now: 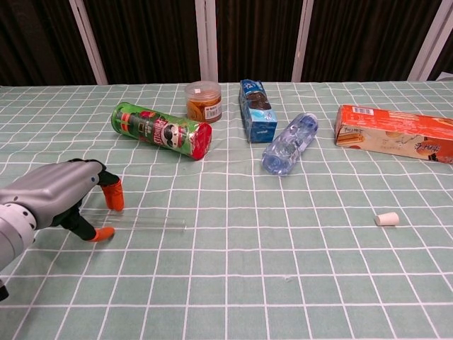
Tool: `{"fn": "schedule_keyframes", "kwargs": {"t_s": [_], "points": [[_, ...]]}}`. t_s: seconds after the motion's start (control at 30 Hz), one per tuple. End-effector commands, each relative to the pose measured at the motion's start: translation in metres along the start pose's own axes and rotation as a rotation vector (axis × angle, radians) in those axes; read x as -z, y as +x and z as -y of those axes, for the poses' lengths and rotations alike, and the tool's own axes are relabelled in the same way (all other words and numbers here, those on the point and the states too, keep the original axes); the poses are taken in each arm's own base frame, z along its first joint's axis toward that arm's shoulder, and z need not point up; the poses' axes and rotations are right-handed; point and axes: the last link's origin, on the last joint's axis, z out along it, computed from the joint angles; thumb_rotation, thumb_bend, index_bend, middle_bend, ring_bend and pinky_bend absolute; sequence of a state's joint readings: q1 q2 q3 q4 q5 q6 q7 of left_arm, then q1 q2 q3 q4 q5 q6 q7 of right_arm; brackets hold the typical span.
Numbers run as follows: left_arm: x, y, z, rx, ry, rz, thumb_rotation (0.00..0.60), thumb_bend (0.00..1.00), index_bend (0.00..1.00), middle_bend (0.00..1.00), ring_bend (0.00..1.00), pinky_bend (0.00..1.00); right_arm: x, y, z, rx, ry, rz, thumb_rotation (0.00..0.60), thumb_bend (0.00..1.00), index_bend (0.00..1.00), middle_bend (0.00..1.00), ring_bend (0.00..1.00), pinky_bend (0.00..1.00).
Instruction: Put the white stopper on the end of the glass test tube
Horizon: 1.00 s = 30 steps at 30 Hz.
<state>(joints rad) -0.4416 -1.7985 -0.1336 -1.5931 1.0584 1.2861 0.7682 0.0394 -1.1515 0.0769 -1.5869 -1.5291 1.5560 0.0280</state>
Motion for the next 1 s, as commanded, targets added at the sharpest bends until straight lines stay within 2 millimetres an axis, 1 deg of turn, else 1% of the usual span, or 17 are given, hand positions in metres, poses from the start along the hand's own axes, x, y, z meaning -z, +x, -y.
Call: {"fn": "schedule_keyframes", "kwargs": {"t_s": [0.03,0.17,0.23,0.4,0.53,0.67,1.0], "points": [[0.000,-0.001,-0.001,0.000,0.006,0.011,0.600,0.40,0.48,0.40,0.09,0.00,0.000,0.000,0.000,0.000,0.000,0.000,0.600,0.31,0.00,0.00,0.00,0.00],[-0.001,0.000,-0.002,0.011,0.014,0.025,0.600,0.41,0.48,0.40,0.09,0.00,0.000,0.000,0.000,-0.001,0.001,0.000,0.600,0.31,0.00,0.00,0.00,0.00],[-0.001,0.000,-0.002,0.010,0.016,0.029,0.600,0.44,0.50,0.40,0.09,0.00,0.000,0.000,0.000,-0.002,0.000,0.000,0.600,0.31,0.00,0.00,0.00,0.00],[-0.001,0.001,-0.004,0.020,0.016,0.027,0.600,0.59,0.55,0.45,0.09,0.00,0.000,0.000,0.000,-0.004,0.000,0.001,0.600,0.31,0.00,0.00,0.00,0.00],[0.000,0.004,-0.005,0.040,0.004,0.007,0.600,0.64,0.57,0.48,0.10,0.00,0.000,0.000,0.000,-0.004,0.001,0.001,0.600,0.31,0.00,0.00,0.00,0.00],[0.000,0.010,-0.006,0.066,-0.013,-0.020,0.600,0.67,0.58,0.49,0.10,0.00,0.000,0.000,0.000,-0.004,0.000,0.001,0.600,0.31,0.00,0.00,0.00,0.00],[-0.007,0.029,-0.001,0.133,-0.080,-0.096,0.600,0.67,0.58,0.49,0.10,0.00,0.000,-0.001,0.001,0.004,0.004,0.008,0.600,0.31,0.00,0.00,0.00,0.00]]}}
